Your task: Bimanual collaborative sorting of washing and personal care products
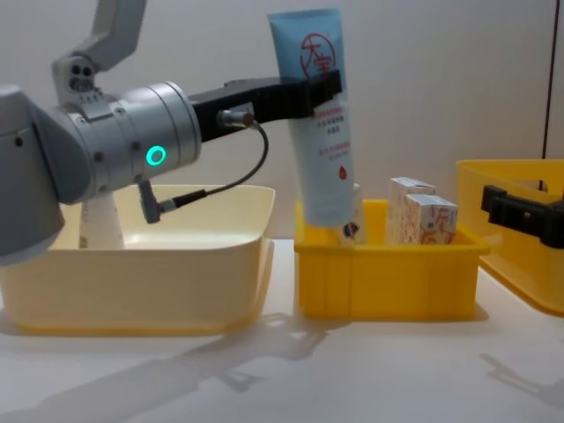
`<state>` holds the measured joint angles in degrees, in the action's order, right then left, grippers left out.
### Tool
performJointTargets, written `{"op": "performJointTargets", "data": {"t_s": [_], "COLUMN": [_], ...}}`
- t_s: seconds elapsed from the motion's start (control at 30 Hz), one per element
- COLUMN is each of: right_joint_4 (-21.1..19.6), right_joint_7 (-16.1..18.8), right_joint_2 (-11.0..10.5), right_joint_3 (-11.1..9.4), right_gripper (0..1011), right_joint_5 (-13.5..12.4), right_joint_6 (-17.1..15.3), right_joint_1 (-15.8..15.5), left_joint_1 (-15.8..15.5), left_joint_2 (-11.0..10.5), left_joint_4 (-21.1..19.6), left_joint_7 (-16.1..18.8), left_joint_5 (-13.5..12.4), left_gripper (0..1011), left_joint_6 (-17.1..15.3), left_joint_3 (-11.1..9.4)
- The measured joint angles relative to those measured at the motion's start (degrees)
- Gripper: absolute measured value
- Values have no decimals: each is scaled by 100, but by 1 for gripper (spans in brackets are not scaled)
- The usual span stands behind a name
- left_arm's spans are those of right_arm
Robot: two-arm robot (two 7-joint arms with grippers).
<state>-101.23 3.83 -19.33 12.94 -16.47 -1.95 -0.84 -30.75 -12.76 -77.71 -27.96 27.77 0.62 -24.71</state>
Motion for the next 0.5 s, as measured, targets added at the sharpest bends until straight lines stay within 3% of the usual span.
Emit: {"op": "performJointTargets", "data": {"t_s": [0.5], "right_joint_4": [4], "right_joint_7": [130], "right_joint_2": [-28], "right_joint_3": [17], "right_gripper": [1001], "right_joint_5": [-18], "right_joint_6": [-6], "right_joint_1": [31], "left_joint_1": [-67], "left_joint_2": [11], "left_joint_4": [88], "left_joint_7": [1], "left_joint_5": [-126], "left_gripper": [237], "left_joint_6": [0], "left_joint_3": [-196]}}
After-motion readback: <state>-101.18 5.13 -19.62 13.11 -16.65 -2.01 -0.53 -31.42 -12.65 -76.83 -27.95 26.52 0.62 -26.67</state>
